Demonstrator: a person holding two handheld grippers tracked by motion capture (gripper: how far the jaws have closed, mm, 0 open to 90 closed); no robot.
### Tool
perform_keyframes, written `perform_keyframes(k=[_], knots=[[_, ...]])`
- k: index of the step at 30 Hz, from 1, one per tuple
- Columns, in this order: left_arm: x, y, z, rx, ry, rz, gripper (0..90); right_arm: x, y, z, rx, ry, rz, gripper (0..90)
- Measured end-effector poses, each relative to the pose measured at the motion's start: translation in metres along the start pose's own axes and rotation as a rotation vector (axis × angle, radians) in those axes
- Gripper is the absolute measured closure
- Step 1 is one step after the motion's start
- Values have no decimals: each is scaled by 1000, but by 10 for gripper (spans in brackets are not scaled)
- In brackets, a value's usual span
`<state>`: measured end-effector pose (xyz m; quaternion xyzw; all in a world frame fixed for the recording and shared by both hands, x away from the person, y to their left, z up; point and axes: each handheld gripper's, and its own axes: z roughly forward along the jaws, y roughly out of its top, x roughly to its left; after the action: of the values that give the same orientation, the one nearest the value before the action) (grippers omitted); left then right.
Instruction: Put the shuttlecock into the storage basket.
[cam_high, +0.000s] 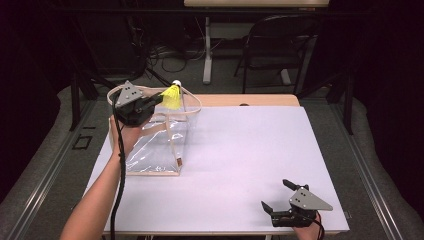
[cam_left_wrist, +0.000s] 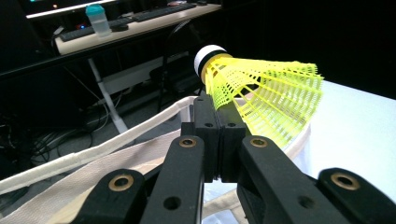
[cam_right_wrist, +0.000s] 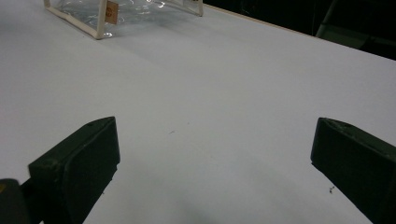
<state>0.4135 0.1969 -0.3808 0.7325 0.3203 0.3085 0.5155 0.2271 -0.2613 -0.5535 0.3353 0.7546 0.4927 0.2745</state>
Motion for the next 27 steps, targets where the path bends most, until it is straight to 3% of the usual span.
perform_keyframes(k=[27], knots=[[5, -8, 9, 42, 33, -7, 896, 0, 0, 0, 2, -2, -1, 8]])
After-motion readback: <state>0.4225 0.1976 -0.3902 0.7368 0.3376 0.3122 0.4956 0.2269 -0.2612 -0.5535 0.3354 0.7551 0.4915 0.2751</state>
